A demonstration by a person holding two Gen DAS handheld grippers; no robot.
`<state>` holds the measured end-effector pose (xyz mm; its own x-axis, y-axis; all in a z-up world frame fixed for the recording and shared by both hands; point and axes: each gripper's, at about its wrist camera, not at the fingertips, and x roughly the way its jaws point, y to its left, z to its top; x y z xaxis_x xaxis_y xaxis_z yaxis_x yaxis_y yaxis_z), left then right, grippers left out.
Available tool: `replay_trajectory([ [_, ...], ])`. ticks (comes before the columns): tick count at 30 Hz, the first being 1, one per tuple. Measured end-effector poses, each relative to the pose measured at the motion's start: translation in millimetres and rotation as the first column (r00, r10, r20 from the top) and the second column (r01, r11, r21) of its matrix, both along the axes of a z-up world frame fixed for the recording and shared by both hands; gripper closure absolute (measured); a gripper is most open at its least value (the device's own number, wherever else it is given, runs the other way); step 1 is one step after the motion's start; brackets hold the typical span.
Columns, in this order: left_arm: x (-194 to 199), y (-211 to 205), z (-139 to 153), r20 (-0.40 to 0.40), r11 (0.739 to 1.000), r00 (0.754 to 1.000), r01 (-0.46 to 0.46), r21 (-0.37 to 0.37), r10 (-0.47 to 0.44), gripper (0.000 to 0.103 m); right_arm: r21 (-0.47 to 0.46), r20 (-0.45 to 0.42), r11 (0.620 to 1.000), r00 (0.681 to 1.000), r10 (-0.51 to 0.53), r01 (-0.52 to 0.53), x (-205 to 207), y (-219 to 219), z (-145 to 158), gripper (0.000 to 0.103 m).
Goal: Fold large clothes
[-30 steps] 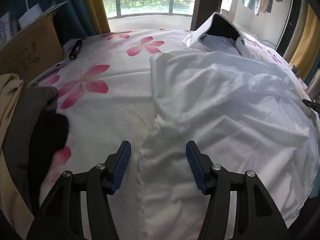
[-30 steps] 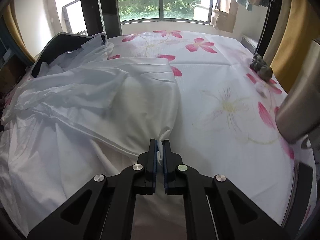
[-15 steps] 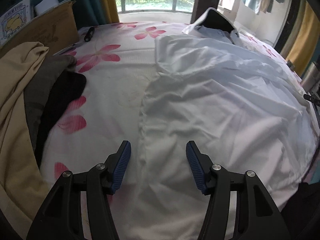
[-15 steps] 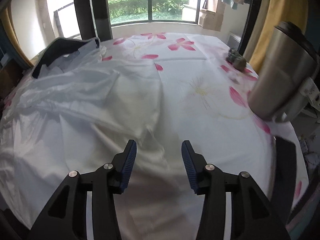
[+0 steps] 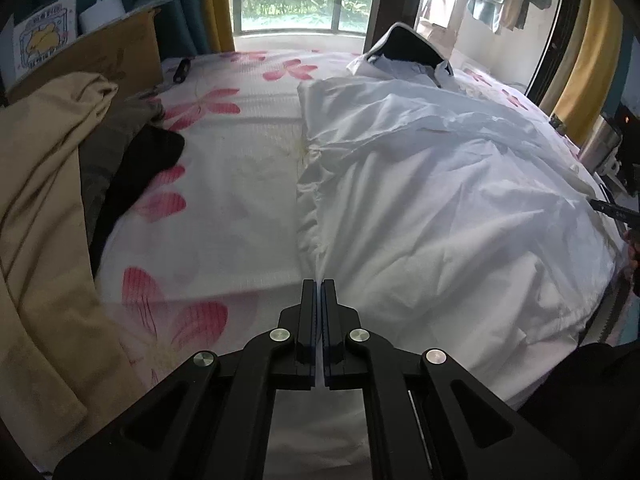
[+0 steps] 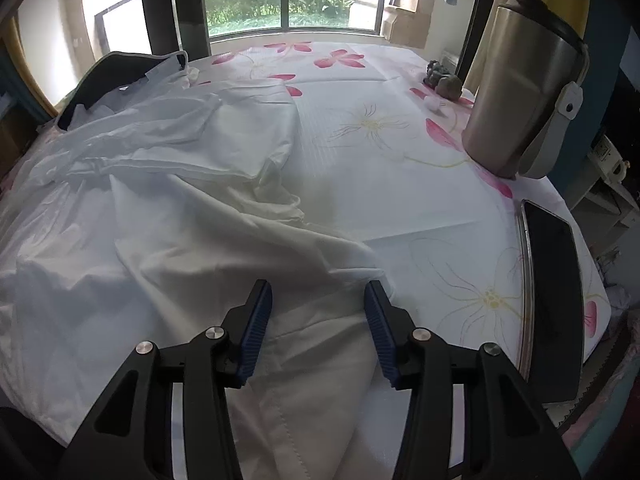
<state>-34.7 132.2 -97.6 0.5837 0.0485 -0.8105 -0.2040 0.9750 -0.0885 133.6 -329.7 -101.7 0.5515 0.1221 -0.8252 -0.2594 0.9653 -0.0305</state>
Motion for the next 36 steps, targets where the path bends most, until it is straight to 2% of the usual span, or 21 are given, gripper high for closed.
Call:
replay_trajectory([
  [5,2,-1,-1,-0.028,1.000,1.000,-0.010,-0.012,0.010,0.099,-0.012,0.002,1.000,1.000,-0.002,0.002,5,2,5,0.053],
  [6,3,-1,2,-0.025,1.000,1.000,-0.013,-0.006,0.013,0.095,-0.012,0.008,1.000,1.000,0.001,-0.001,7,2,7,0.053],
  [8,8,0,11,-0.004,1.000,1.000,-0.016,0.008,0.016,0.080,-0.011,0.026,1.000,1.000,0.016,-0.016,12,6,15,0.053],
  [9,12,0,16,0.008,1.000,1.000,-0.014,0.015,0.014,0.069,-0.013,0.038,1.000,0.999,0.028,-0.028,16,10,19,0.053],
  [10,16,0,21,0.021,1.000,1.000,-0.010,0.023,0.010,0.063,-0.015,0.046,0.999,0.998,0.037,-0.036,19,13,22,0.053],
  [14,42,-1,43,0.067,0.999,0.998,0.016,0.047,-0.019,0.063,-0.024,0.083,0.996,0.992,0.091,-0.089,34,31,36,0.053],
  [19,88,4,61,0.122,1.000,0.992,0.027,0.012,-0.028,0.063,-0.027,0.120,0.986,0.979,0.166,-0.164,56,64,50,0.053],
  [23,122,-3,69,0.155,0.997,0.985,0.077,-0.004,-0.075,0.063,-0.045,0.142,0.974,0.964,0.227,-0.223,71,91,58,0.052],
  [36,223,-13,59,0.107,0.985,0.979,0.168,0.046,-0.172,0.063,-0.078,0.140,0.939,0.929,0.343,-0.335,122,151,56,0.052],
])
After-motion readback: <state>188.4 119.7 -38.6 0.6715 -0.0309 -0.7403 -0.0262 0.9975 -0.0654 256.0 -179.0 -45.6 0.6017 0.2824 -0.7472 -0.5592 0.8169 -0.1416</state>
